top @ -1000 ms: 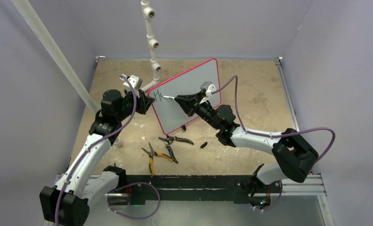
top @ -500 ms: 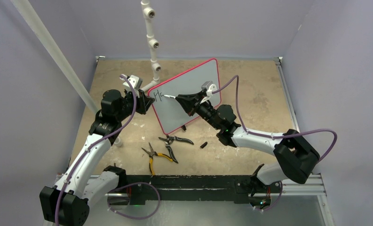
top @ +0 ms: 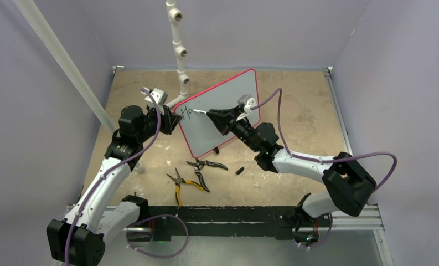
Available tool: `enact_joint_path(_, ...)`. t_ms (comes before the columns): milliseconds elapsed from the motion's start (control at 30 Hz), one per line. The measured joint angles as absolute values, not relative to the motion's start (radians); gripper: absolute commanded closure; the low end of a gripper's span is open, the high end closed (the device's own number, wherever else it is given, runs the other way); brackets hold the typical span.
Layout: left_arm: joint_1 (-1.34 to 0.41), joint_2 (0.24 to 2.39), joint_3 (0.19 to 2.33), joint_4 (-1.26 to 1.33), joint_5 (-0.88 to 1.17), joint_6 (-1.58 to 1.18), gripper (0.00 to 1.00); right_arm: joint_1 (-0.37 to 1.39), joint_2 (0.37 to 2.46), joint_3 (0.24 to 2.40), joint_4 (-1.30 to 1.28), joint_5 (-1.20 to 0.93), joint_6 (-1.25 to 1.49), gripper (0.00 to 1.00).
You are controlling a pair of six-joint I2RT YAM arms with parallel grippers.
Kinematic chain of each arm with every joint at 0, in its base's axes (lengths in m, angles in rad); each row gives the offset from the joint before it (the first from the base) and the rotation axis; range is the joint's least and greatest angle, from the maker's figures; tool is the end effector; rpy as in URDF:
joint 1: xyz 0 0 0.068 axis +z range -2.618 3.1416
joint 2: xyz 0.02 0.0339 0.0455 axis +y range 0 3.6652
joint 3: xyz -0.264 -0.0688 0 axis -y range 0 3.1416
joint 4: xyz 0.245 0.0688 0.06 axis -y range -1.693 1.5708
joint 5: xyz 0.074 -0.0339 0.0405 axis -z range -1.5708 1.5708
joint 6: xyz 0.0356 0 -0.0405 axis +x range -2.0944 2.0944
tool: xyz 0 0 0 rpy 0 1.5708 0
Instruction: Write a sentence on the whiteboard
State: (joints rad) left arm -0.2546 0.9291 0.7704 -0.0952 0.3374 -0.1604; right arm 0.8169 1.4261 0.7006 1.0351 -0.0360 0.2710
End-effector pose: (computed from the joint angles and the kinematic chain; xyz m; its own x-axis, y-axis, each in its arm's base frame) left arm 0.2075 -0.0662 0.3185 -0.3274 -0.0705 -0.9422 0.5019 0.8319 -0.2367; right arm 0.2109 0.2264 0.2905 -0.0004 0.3904 -0.9206 -0.7804 0.5755 0.2444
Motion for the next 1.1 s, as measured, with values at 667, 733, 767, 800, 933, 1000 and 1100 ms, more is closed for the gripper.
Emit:
enact_joint_path(667,-0.255,0.929,0.77,-0.096,0.337,-0.16,1.0,0.817,1.439,0.721,1.04,-0.047,0.271,1.0)
enact_joint_path(733,-0.255,0.929,0.77,-0.095,0.337,-0.16,1.0,0.817,1.44,0.721,1.04,-0.046,0.272,1.0)
enact_joint_path(767,-0.255,0.929,0.77,-0.095,0.337,-0.16,1.0,0.817,1.44,0.721,1.04,-0.044,0.272,1.0)
enact_joint_path(800,-0.255,0.929,0.77,-0.096,0.337,-0.16,1.0,0.817,1.44,0.721,1.04,-0.043,0.272,1.0)
enact_joint_path(933,-0.255,0.929,0.77,-0.095,0.337,-0.16,1.0,0.817,1.439,0.721,1.04,-0.039,0.272,1.0)
enact_joint_path(1000,-0.255,0.929,0.77,-0.095,0.337,-0.16,1.0,0.817,1.439,0.721,1.04,-0.039,0.272,1.0)
enact_joint_path(1100,-0.255,0.929,0.77,-0.095,0.337,-0.16,1.0,0.817,1.439,0.72,1.04,-0.039,0.272,1.0)
